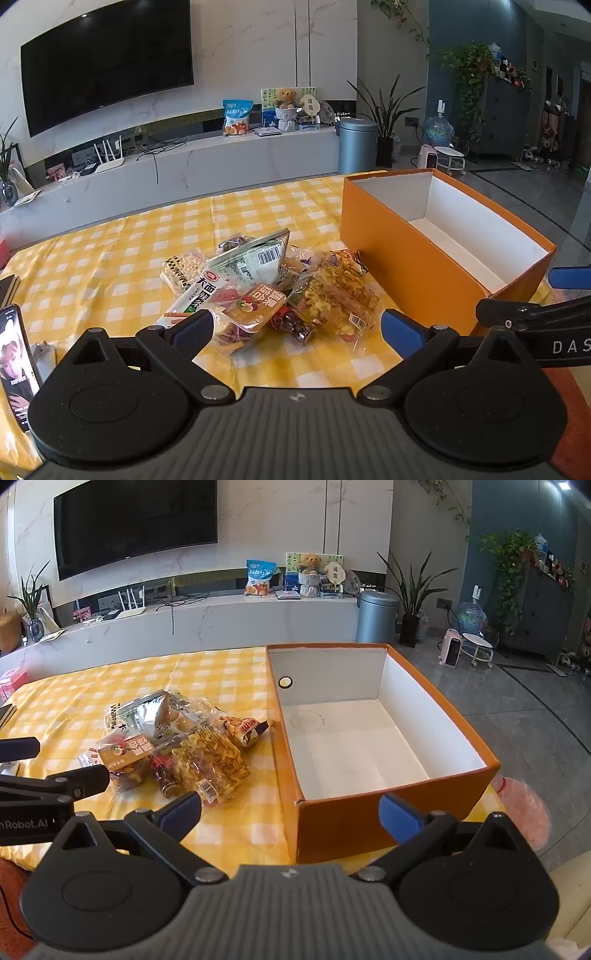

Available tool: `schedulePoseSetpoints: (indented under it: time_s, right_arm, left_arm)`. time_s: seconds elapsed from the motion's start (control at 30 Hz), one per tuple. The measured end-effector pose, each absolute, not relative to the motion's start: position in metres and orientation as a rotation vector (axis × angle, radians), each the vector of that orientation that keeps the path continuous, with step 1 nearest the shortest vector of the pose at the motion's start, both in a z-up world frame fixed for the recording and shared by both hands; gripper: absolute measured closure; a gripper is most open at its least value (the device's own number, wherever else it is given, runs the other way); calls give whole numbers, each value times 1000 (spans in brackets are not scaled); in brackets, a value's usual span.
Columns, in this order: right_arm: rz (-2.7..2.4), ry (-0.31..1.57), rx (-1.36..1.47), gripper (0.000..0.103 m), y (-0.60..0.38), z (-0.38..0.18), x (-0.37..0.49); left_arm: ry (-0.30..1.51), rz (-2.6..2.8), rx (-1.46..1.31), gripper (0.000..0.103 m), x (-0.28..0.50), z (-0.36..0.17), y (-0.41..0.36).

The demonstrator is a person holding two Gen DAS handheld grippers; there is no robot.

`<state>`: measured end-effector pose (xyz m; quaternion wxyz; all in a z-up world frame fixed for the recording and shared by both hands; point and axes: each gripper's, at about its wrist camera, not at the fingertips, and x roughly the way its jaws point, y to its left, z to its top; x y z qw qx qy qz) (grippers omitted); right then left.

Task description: Organize snacks

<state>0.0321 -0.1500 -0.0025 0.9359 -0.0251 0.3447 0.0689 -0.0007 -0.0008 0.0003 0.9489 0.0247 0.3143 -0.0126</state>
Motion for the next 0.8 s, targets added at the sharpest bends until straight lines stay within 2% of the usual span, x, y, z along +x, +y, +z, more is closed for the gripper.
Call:
schedulePoseSetpoints:
  time_s: [0.8]
  right_arm:
    - [145,685,-51,3,-148,-1,29]
  left_arm:
    - [648,-27,51,0,-1,-1,-5]
